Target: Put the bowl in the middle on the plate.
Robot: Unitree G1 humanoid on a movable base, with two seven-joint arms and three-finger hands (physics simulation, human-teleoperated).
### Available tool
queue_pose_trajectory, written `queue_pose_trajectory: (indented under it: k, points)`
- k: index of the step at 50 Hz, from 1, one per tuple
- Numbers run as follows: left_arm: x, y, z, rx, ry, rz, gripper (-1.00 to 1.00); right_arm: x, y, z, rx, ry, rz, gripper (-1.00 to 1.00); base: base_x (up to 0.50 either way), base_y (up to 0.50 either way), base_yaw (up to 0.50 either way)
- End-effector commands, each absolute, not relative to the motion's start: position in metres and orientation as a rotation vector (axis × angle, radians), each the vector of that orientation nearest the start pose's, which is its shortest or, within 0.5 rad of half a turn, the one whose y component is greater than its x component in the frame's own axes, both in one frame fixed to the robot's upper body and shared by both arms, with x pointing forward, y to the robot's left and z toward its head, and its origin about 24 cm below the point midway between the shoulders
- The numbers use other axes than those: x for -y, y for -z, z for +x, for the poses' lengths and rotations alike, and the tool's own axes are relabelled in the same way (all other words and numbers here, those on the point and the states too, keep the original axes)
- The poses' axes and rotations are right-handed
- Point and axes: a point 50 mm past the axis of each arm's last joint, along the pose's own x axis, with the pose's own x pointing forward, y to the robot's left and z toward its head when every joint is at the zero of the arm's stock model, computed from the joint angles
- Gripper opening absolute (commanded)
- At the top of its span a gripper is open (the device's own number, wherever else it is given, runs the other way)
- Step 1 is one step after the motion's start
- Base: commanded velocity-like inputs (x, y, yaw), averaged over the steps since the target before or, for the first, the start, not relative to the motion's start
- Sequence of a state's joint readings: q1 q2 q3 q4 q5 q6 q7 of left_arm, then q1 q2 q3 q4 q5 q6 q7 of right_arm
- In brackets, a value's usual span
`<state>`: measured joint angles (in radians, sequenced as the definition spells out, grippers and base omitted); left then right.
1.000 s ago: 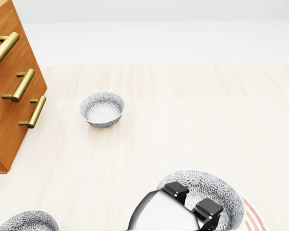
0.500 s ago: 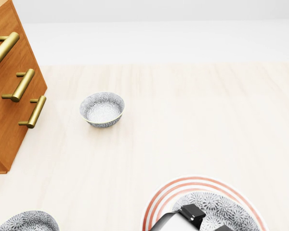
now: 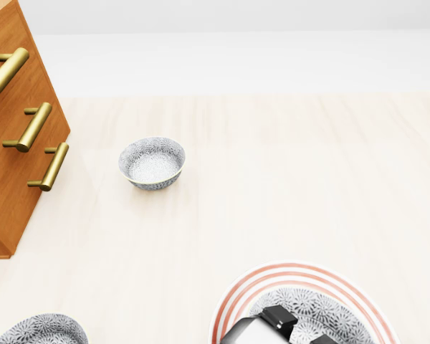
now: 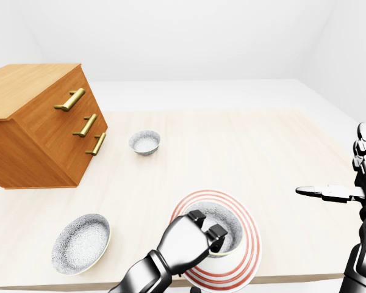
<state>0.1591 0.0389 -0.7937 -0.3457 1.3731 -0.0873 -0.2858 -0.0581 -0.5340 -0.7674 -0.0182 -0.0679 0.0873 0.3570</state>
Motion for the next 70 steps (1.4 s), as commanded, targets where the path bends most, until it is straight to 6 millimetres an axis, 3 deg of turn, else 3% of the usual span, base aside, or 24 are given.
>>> queue_pose_trajectory:
  k: [1,70]
  points:
    - [0.018,-0.077,0.152,0.551,0.753,1.224,-1.00,0.382,-0.160,0.200,0.079,0.428,-0.536,1.00,0.00,0.00,0.00]
    - [0.014,-0.062,0.161,0.479,0.762,1.266,-1.00,0.382,-0.161,0.201,0.084,0.428,-0.534,1.00,0.00,0.00,0.00]
